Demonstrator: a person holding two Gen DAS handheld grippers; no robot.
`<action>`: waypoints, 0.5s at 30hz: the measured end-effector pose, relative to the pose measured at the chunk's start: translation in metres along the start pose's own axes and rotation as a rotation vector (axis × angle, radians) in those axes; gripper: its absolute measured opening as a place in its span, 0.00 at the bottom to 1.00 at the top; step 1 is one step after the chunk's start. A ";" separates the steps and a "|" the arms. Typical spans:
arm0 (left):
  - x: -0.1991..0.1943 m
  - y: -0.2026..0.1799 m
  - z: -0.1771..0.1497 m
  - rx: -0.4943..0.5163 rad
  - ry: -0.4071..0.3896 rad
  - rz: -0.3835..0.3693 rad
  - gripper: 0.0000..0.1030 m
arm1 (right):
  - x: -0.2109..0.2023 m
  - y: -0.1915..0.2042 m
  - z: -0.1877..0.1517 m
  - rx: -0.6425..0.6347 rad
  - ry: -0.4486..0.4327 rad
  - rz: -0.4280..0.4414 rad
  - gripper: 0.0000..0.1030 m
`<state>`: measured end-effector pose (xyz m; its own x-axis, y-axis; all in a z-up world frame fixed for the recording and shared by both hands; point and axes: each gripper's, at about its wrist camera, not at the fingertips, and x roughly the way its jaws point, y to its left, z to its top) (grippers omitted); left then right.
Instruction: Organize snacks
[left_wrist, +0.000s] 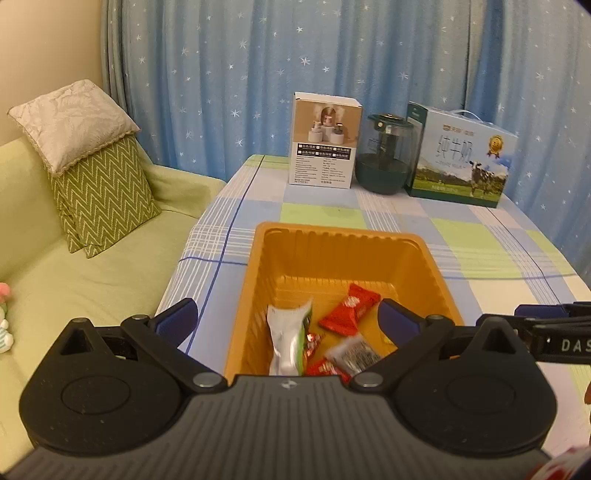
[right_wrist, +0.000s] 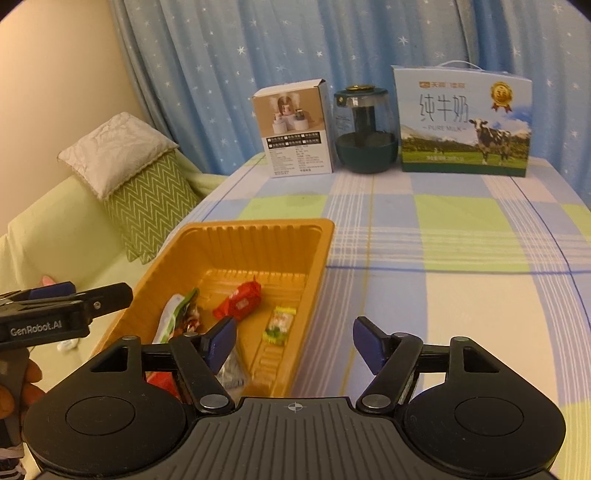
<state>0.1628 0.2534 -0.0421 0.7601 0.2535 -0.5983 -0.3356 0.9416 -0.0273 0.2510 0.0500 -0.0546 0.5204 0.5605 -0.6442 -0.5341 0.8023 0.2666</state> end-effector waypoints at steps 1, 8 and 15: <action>-0.007 -0.002 -0.002 0.003 -0.001 0.003 1.00 | -0.005 0.000 -0.002 0.002 0.001 -0.003 0.69; -0.056 -0.015 -0.018 0.004 0.001 0.002 1.00 | -0.042 0.011 -0.019 0.017 0.009 -0.011 0.71; -0.102 -0.025 -0.036 -0.038 0.039 -0.001 1.00 | -0.089 0.023 -0.037 0.017 -0.005 -0.022 0.73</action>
<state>0.0735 0.1960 -0.0094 0.7386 0.2432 -0.6288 -0.3562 0.9326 -0.0576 0.1678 0.0115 -0.0178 0.5352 0.5440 -0.6462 -0.5115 0.8175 0.2646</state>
